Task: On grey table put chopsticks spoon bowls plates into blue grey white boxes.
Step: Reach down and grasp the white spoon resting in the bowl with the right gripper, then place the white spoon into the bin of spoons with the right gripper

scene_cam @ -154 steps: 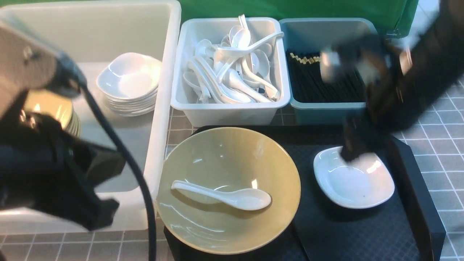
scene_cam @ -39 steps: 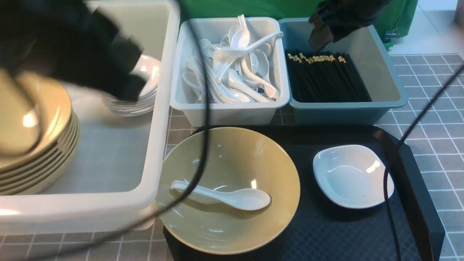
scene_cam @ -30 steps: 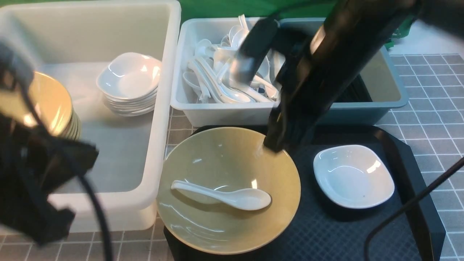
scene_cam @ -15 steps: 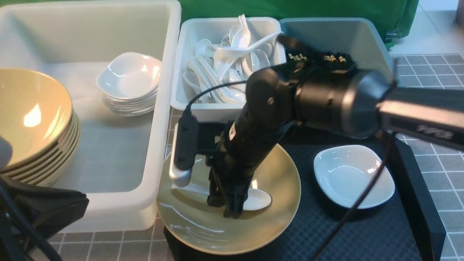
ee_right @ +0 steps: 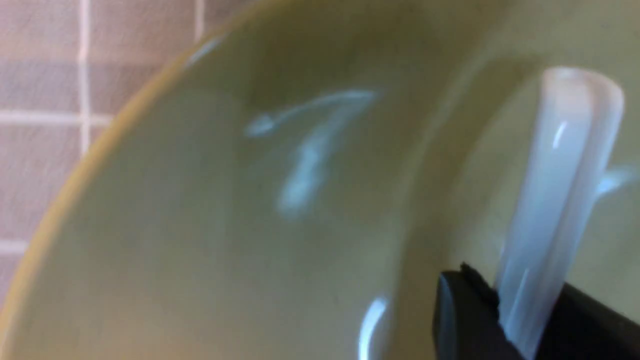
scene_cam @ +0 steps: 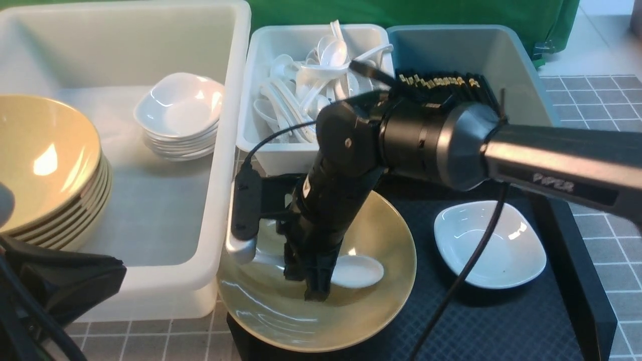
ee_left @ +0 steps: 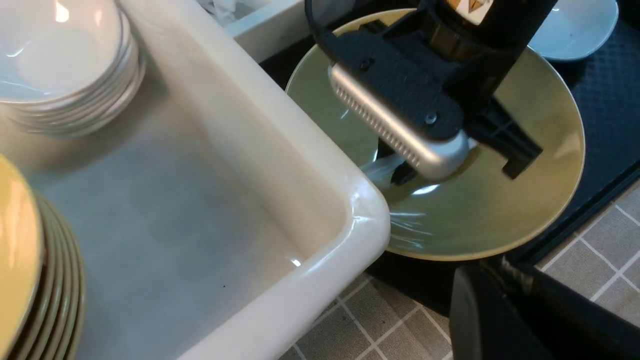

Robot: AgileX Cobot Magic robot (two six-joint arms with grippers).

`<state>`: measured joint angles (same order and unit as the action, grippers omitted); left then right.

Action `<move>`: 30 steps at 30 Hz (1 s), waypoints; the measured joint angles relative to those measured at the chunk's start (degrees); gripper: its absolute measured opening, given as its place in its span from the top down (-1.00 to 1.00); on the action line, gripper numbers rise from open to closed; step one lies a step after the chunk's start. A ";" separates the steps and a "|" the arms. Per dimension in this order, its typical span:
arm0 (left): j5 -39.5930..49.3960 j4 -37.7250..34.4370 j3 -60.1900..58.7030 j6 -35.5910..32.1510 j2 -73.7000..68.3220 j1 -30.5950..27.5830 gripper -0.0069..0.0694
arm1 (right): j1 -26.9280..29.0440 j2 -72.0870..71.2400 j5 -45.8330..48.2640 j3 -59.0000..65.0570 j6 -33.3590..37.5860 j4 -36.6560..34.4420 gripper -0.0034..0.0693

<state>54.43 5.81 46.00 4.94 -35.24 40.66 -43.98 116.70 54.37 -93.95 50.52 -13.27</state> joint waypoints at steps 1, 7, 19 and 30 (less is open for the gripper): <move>-0.13 0.00 0.00 0.00 0.00 0.00 0.86 | 0.75 -1.29 0.66 -0.64 -0.82 0.60 0.44; -3.14 0.37 0.00 1.65 -0.37 0.00 0.86 | 6.82 -5.14 -2.03 -8.04 -7.93 2.85 0.44; -19.35 3.37 2.86 6.02 -17.24 0.00 0.86 | 15.95 5.02 -29.14 -26.15 -35.84 3.00 0.44; -9.75 3.63 15.32 5.93 -26.64 -0.20 0.86 | 20.20 11.50 -12.60 -36.88 -45.92 3.07 -0.59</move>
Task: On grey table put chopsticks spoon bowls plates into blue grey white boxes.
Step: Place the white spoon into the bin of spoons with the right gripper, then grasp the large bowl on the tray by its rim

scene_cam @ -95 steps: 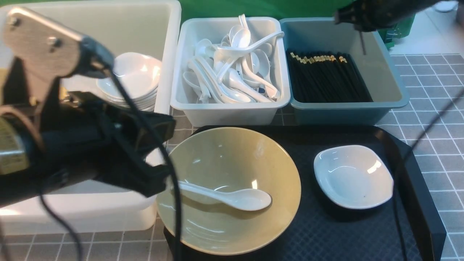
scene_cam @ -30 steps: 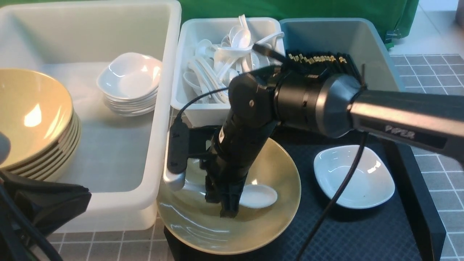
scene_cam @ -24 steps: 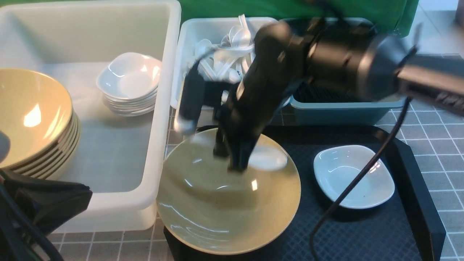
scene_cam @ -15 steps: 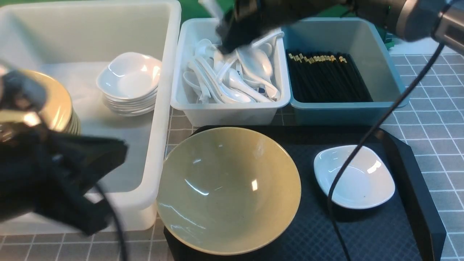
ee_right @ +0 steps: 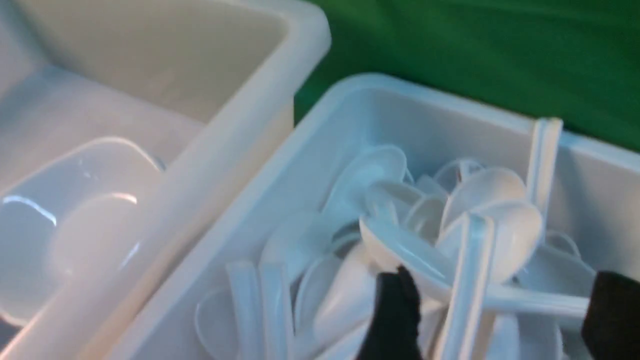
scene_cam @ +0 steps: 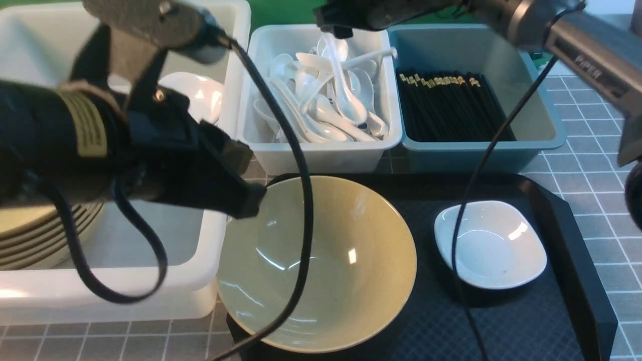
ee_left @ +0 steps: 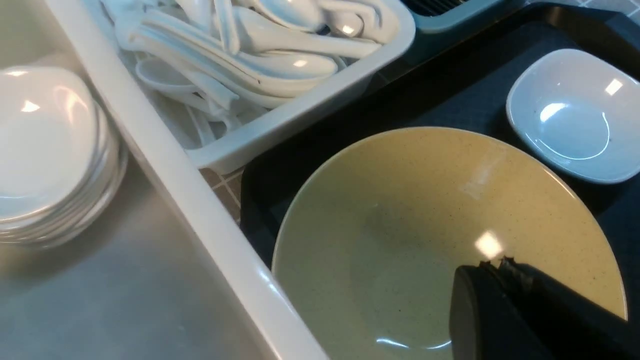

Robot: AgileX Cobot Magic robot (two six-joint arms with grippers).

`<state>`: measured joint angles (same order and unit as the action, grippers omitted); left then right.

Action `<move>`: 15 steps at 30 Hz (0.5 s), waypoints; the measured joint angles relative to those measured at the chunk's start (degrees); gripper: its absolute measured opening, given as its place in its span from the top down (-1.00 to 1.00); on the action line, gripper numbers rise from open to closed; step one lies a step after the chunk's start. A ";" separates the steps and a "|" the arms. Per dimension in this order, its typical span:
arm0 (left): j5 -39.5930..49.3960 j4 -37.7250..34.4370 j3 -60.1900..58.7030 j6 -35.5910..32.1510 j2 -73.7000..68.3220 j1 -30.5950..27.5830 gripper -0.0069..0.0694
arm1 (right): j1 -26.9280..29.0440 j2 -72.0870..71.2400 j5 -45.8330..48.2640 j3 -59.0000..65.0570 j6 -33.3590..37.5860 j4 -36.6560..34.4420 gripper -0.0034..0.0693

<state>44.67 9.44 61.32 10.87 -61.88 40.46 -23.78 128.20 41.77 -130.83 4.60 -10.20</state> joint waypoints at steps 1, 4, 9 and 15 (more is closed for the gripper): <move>1.18 -0.86 1.67 -1.12 -0.04 -1.06 0.86 | 0.23 -1.54 5.80 -1.72 2.19 0.00 -0.67; 2.79 -6.84 5.02 -7.46 -1.08 -6.82 0.86 | 0.30 -5.44 17.17 -4.48 8.31 -0.06 -0.64; 7.63 -22.31 11.20 -24.07 -7.63 -17.27 0.86 | 0.30 -12.26 28.84 -4.54 13.03 0.42 -0.30; 17.96 -31.80 21.46 -37.98 -21.71 -20.22 0.86 | 0.30 -25.34 30.11 9.51 13.29 1.61 0.31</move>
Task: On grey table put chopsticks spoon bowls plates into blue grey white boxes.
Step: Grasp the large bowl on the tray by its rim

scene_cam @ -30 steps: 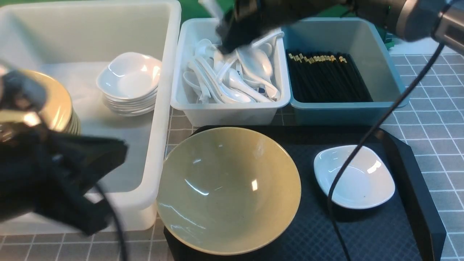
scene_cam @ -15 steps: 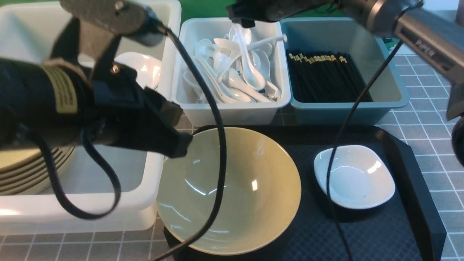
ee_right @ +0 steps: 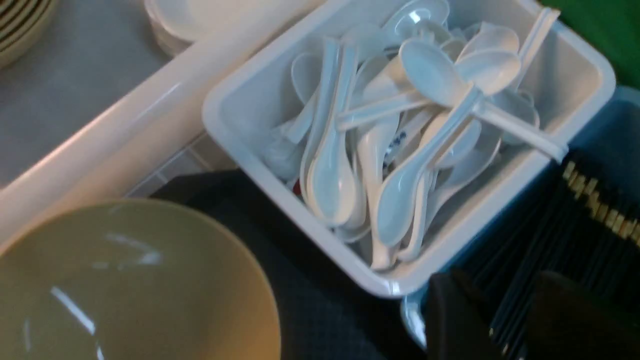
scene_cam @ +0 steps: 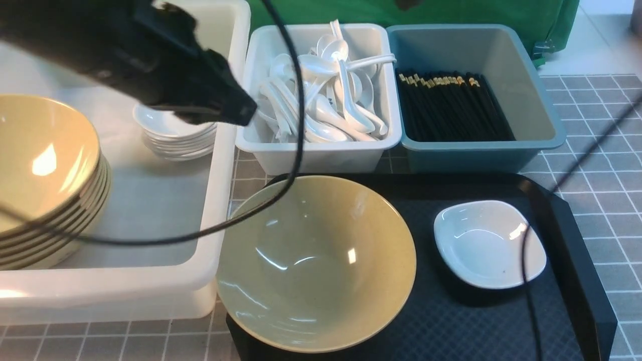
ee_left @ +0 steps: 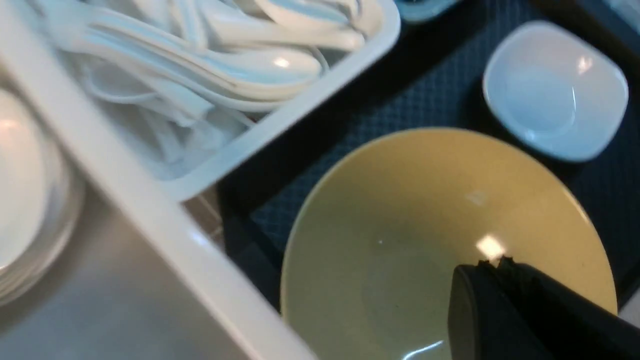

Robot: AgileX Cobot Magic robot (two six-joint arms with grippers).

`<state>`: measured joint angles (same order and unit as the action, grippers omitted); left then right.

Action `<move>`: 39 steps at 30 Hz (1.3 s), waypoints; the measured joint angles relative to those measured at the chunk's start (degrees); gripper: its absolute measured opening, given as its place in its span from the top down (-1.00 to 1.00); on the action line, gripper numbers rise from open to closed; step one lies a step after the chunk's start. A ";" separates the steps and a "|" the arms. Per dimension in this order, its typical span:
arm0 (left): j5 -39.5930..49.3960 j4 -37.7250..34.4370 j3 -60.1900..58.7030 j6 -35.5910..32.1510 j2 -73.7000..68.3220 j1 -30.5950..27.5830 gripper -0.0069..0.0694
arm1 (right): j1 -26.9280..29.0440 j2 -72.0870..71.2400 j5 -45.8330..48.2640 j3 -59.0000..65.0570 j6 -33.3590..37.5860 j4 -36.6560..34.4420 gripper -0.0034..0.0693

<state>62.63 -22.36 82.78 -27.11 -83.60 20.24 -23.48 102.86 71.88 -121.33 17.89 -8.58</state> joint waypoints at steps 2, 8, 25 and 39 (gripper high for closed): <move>2.56 0.74 3.62 -0.86 -4.31 1.37 0.85 | -0.12 -5.30 0.05 6.31 0.45 0.14 0.47; 3.93 14.86 11.13 1.28 -15.78 10.38 0.61 | -0.51 -21.40 0.31 27.60 1.93 0.01 0.75; -3.04 33.37 13.49 13.01 -31.10 15.84 -0.36 | -0.51 -30.43 -2.18 46.67 2.52 0.73 0.75; -2.78 22.87 14.20 14.14 -34.56 15.89 0.53 | -0.51 -30.43 -5.24 46.91 2.55 0.84 0.74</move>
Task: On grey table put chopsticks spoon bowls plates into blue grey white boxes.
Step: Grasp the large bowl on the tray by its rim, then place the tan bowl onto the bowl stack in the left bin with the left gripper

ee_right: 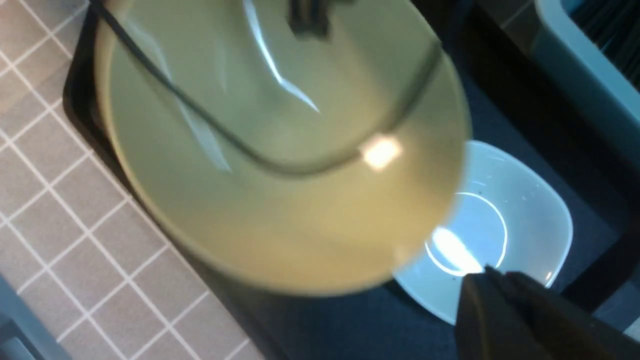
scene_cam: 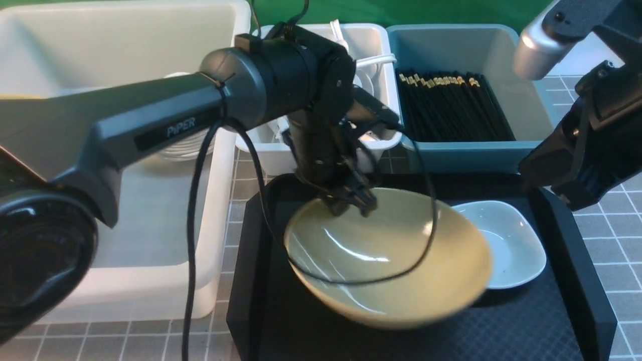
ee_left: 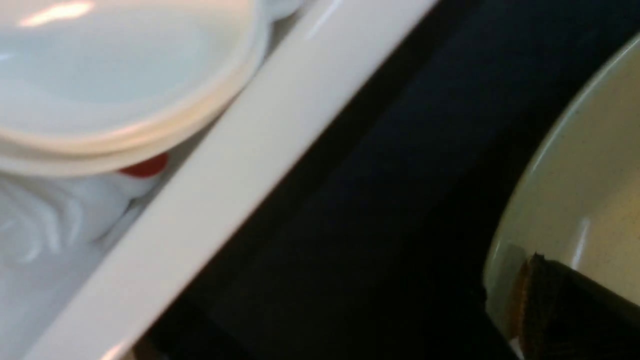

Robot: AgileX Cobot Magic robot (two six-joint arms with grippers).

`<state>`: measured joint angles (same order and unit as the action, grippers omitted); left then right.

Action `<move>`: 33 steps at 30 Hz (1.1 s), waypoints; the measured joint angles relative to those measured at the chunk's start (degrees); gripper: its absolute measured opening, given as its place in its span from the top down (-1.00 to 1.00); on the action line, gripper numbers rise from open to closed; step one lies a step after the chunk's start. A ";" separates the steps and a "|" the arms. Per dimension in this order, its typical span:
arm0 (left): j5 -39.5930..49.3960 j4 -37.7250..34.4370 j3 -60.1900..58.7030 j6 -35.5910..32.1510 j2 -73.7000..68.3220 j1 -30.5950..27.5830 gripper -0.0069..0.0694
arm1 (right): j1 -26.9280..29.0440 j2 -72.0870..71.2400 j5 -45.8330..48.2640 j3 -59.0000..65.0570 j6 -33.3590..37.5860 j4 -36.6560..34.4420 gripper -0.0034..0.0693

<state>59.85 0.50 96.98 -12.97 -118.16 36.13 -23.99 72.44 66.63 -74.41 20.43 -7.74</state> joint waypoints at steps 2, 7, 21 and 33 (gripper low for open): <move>1.04 -0.50 0.44 -0.22 0.29 0.06 0.56 | 0.00 0.00 0.00 0.00 0.05 0.00 0.74; 5.44 -1.83 2.50 -0.22 4.14 -0.09 0.75 | 0.00 0.00 -0.18 0.00 0.22 0.00 0.73; 8.49 -20.74 5.56 -3.29 21.60 -16.36 0.79 | 0.00 0.00 -3.67 0.00 0.22 -0.60 0.73; 11.44 -20.19 5.56 1.59 38.24 -44.69 0.80 | 0.00 0.19 -9.83 -8.03 9.23 -16.14 0.73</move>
<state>71.29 -19.69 102.54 -11.38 -79.92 -8.55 -23.99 72.62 56.80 -82.44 29.67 -23.88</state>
